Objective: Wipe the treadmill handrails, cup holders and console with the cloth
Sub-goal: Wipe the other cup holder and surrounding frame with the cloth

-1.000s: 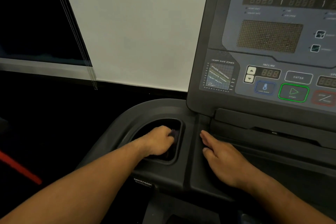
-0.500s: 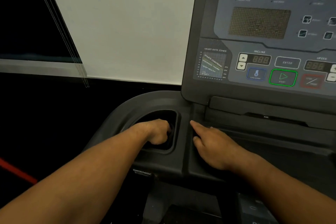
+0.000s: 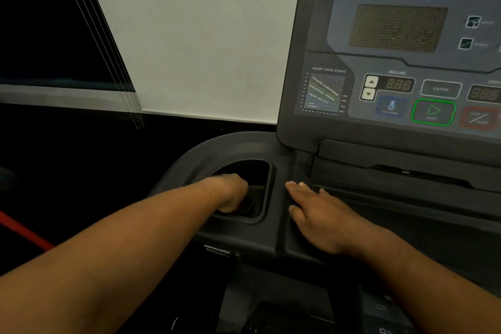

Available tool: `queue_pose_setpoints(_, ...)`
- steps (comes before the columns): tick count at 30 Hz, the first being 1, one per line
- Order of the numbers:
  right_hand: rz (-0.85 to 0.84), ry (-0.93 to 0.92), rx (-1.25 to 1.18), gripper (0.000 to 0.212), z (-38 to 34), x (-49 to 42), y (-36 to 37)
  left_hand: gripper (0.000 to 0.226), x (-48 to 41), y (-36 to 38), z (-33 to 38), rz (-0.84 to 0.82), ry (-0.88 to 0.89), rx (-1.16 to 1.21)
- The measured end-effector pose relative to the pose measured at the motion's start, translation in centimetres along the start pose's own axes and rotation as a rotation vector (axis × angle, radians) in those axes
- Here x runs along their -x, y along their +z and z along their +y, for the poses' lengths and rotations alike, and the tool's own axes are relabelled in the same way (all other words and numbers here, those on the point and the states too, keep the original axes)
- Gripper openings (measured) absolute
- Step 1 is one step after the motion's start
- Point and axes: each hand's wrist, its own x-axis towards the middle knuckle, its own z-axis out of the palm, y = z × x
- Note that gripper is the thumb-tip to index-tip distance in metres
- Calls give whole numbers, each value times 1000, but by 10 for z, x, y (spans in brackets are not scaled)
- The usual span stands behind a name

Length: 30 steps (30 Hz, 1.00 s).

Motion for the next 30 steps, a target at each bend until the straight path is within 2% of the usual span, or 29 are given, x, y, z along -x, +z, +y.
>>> queue_pose_setpoints(2, -11, -11, 2, 57, 0, 1, -1, 22, -3, 8, 1, 206, -80, 16)
queue_pose_setpoints(3, -14, -16, 4, 57, 0, 2, -1, 23, -7, 11, 2, 251, -81, 54)
queue_pose_setpoints(5, -17, -20, 11, 57, 1, 2, -1, 32, -11, 12, 6, 207, 22, 195)
queue_pose_setpoints(8, -16, -21, 16, 57, 1, 2, 0, 42, -10, 10, 6, 12, 162, 376)
queue_pose_setpoints(10, -13, -19, 9, 58, 0, 2, 1, 46, -11, 6, 0, -39, 191, 246)
queue_pose_setpoints(13, -6, -18, 23, 58, 1, 0, 2, 49, -13, -1, -1, 19, 220, -85)
queue_pose_setpoints(17, 1, -6, 19, 58, 1, 0, 5, 35, -7, 2, 13, 148, 72, -189)
queue_pose_setpoints(20, 4, -7, 19, 58, 4, 0, 6, 30, -1, -2, 13, -45, -61, -152)
queue_pose_setpoints(22, 9, -6, 18, 58, 3, 0, 6, 30, 2, -6, 9, -210, -81, -107)
queue_pose_setpoints(24, 14, -3, 8, 59, 2, 2, 7, 31, 4, -7, 6, -256, -89, 22)
queue_pose_setpoints(30, 9, -2, -58, 59, 1, 2, 4, 26, 16, -6, 11, -147, -89, 568)
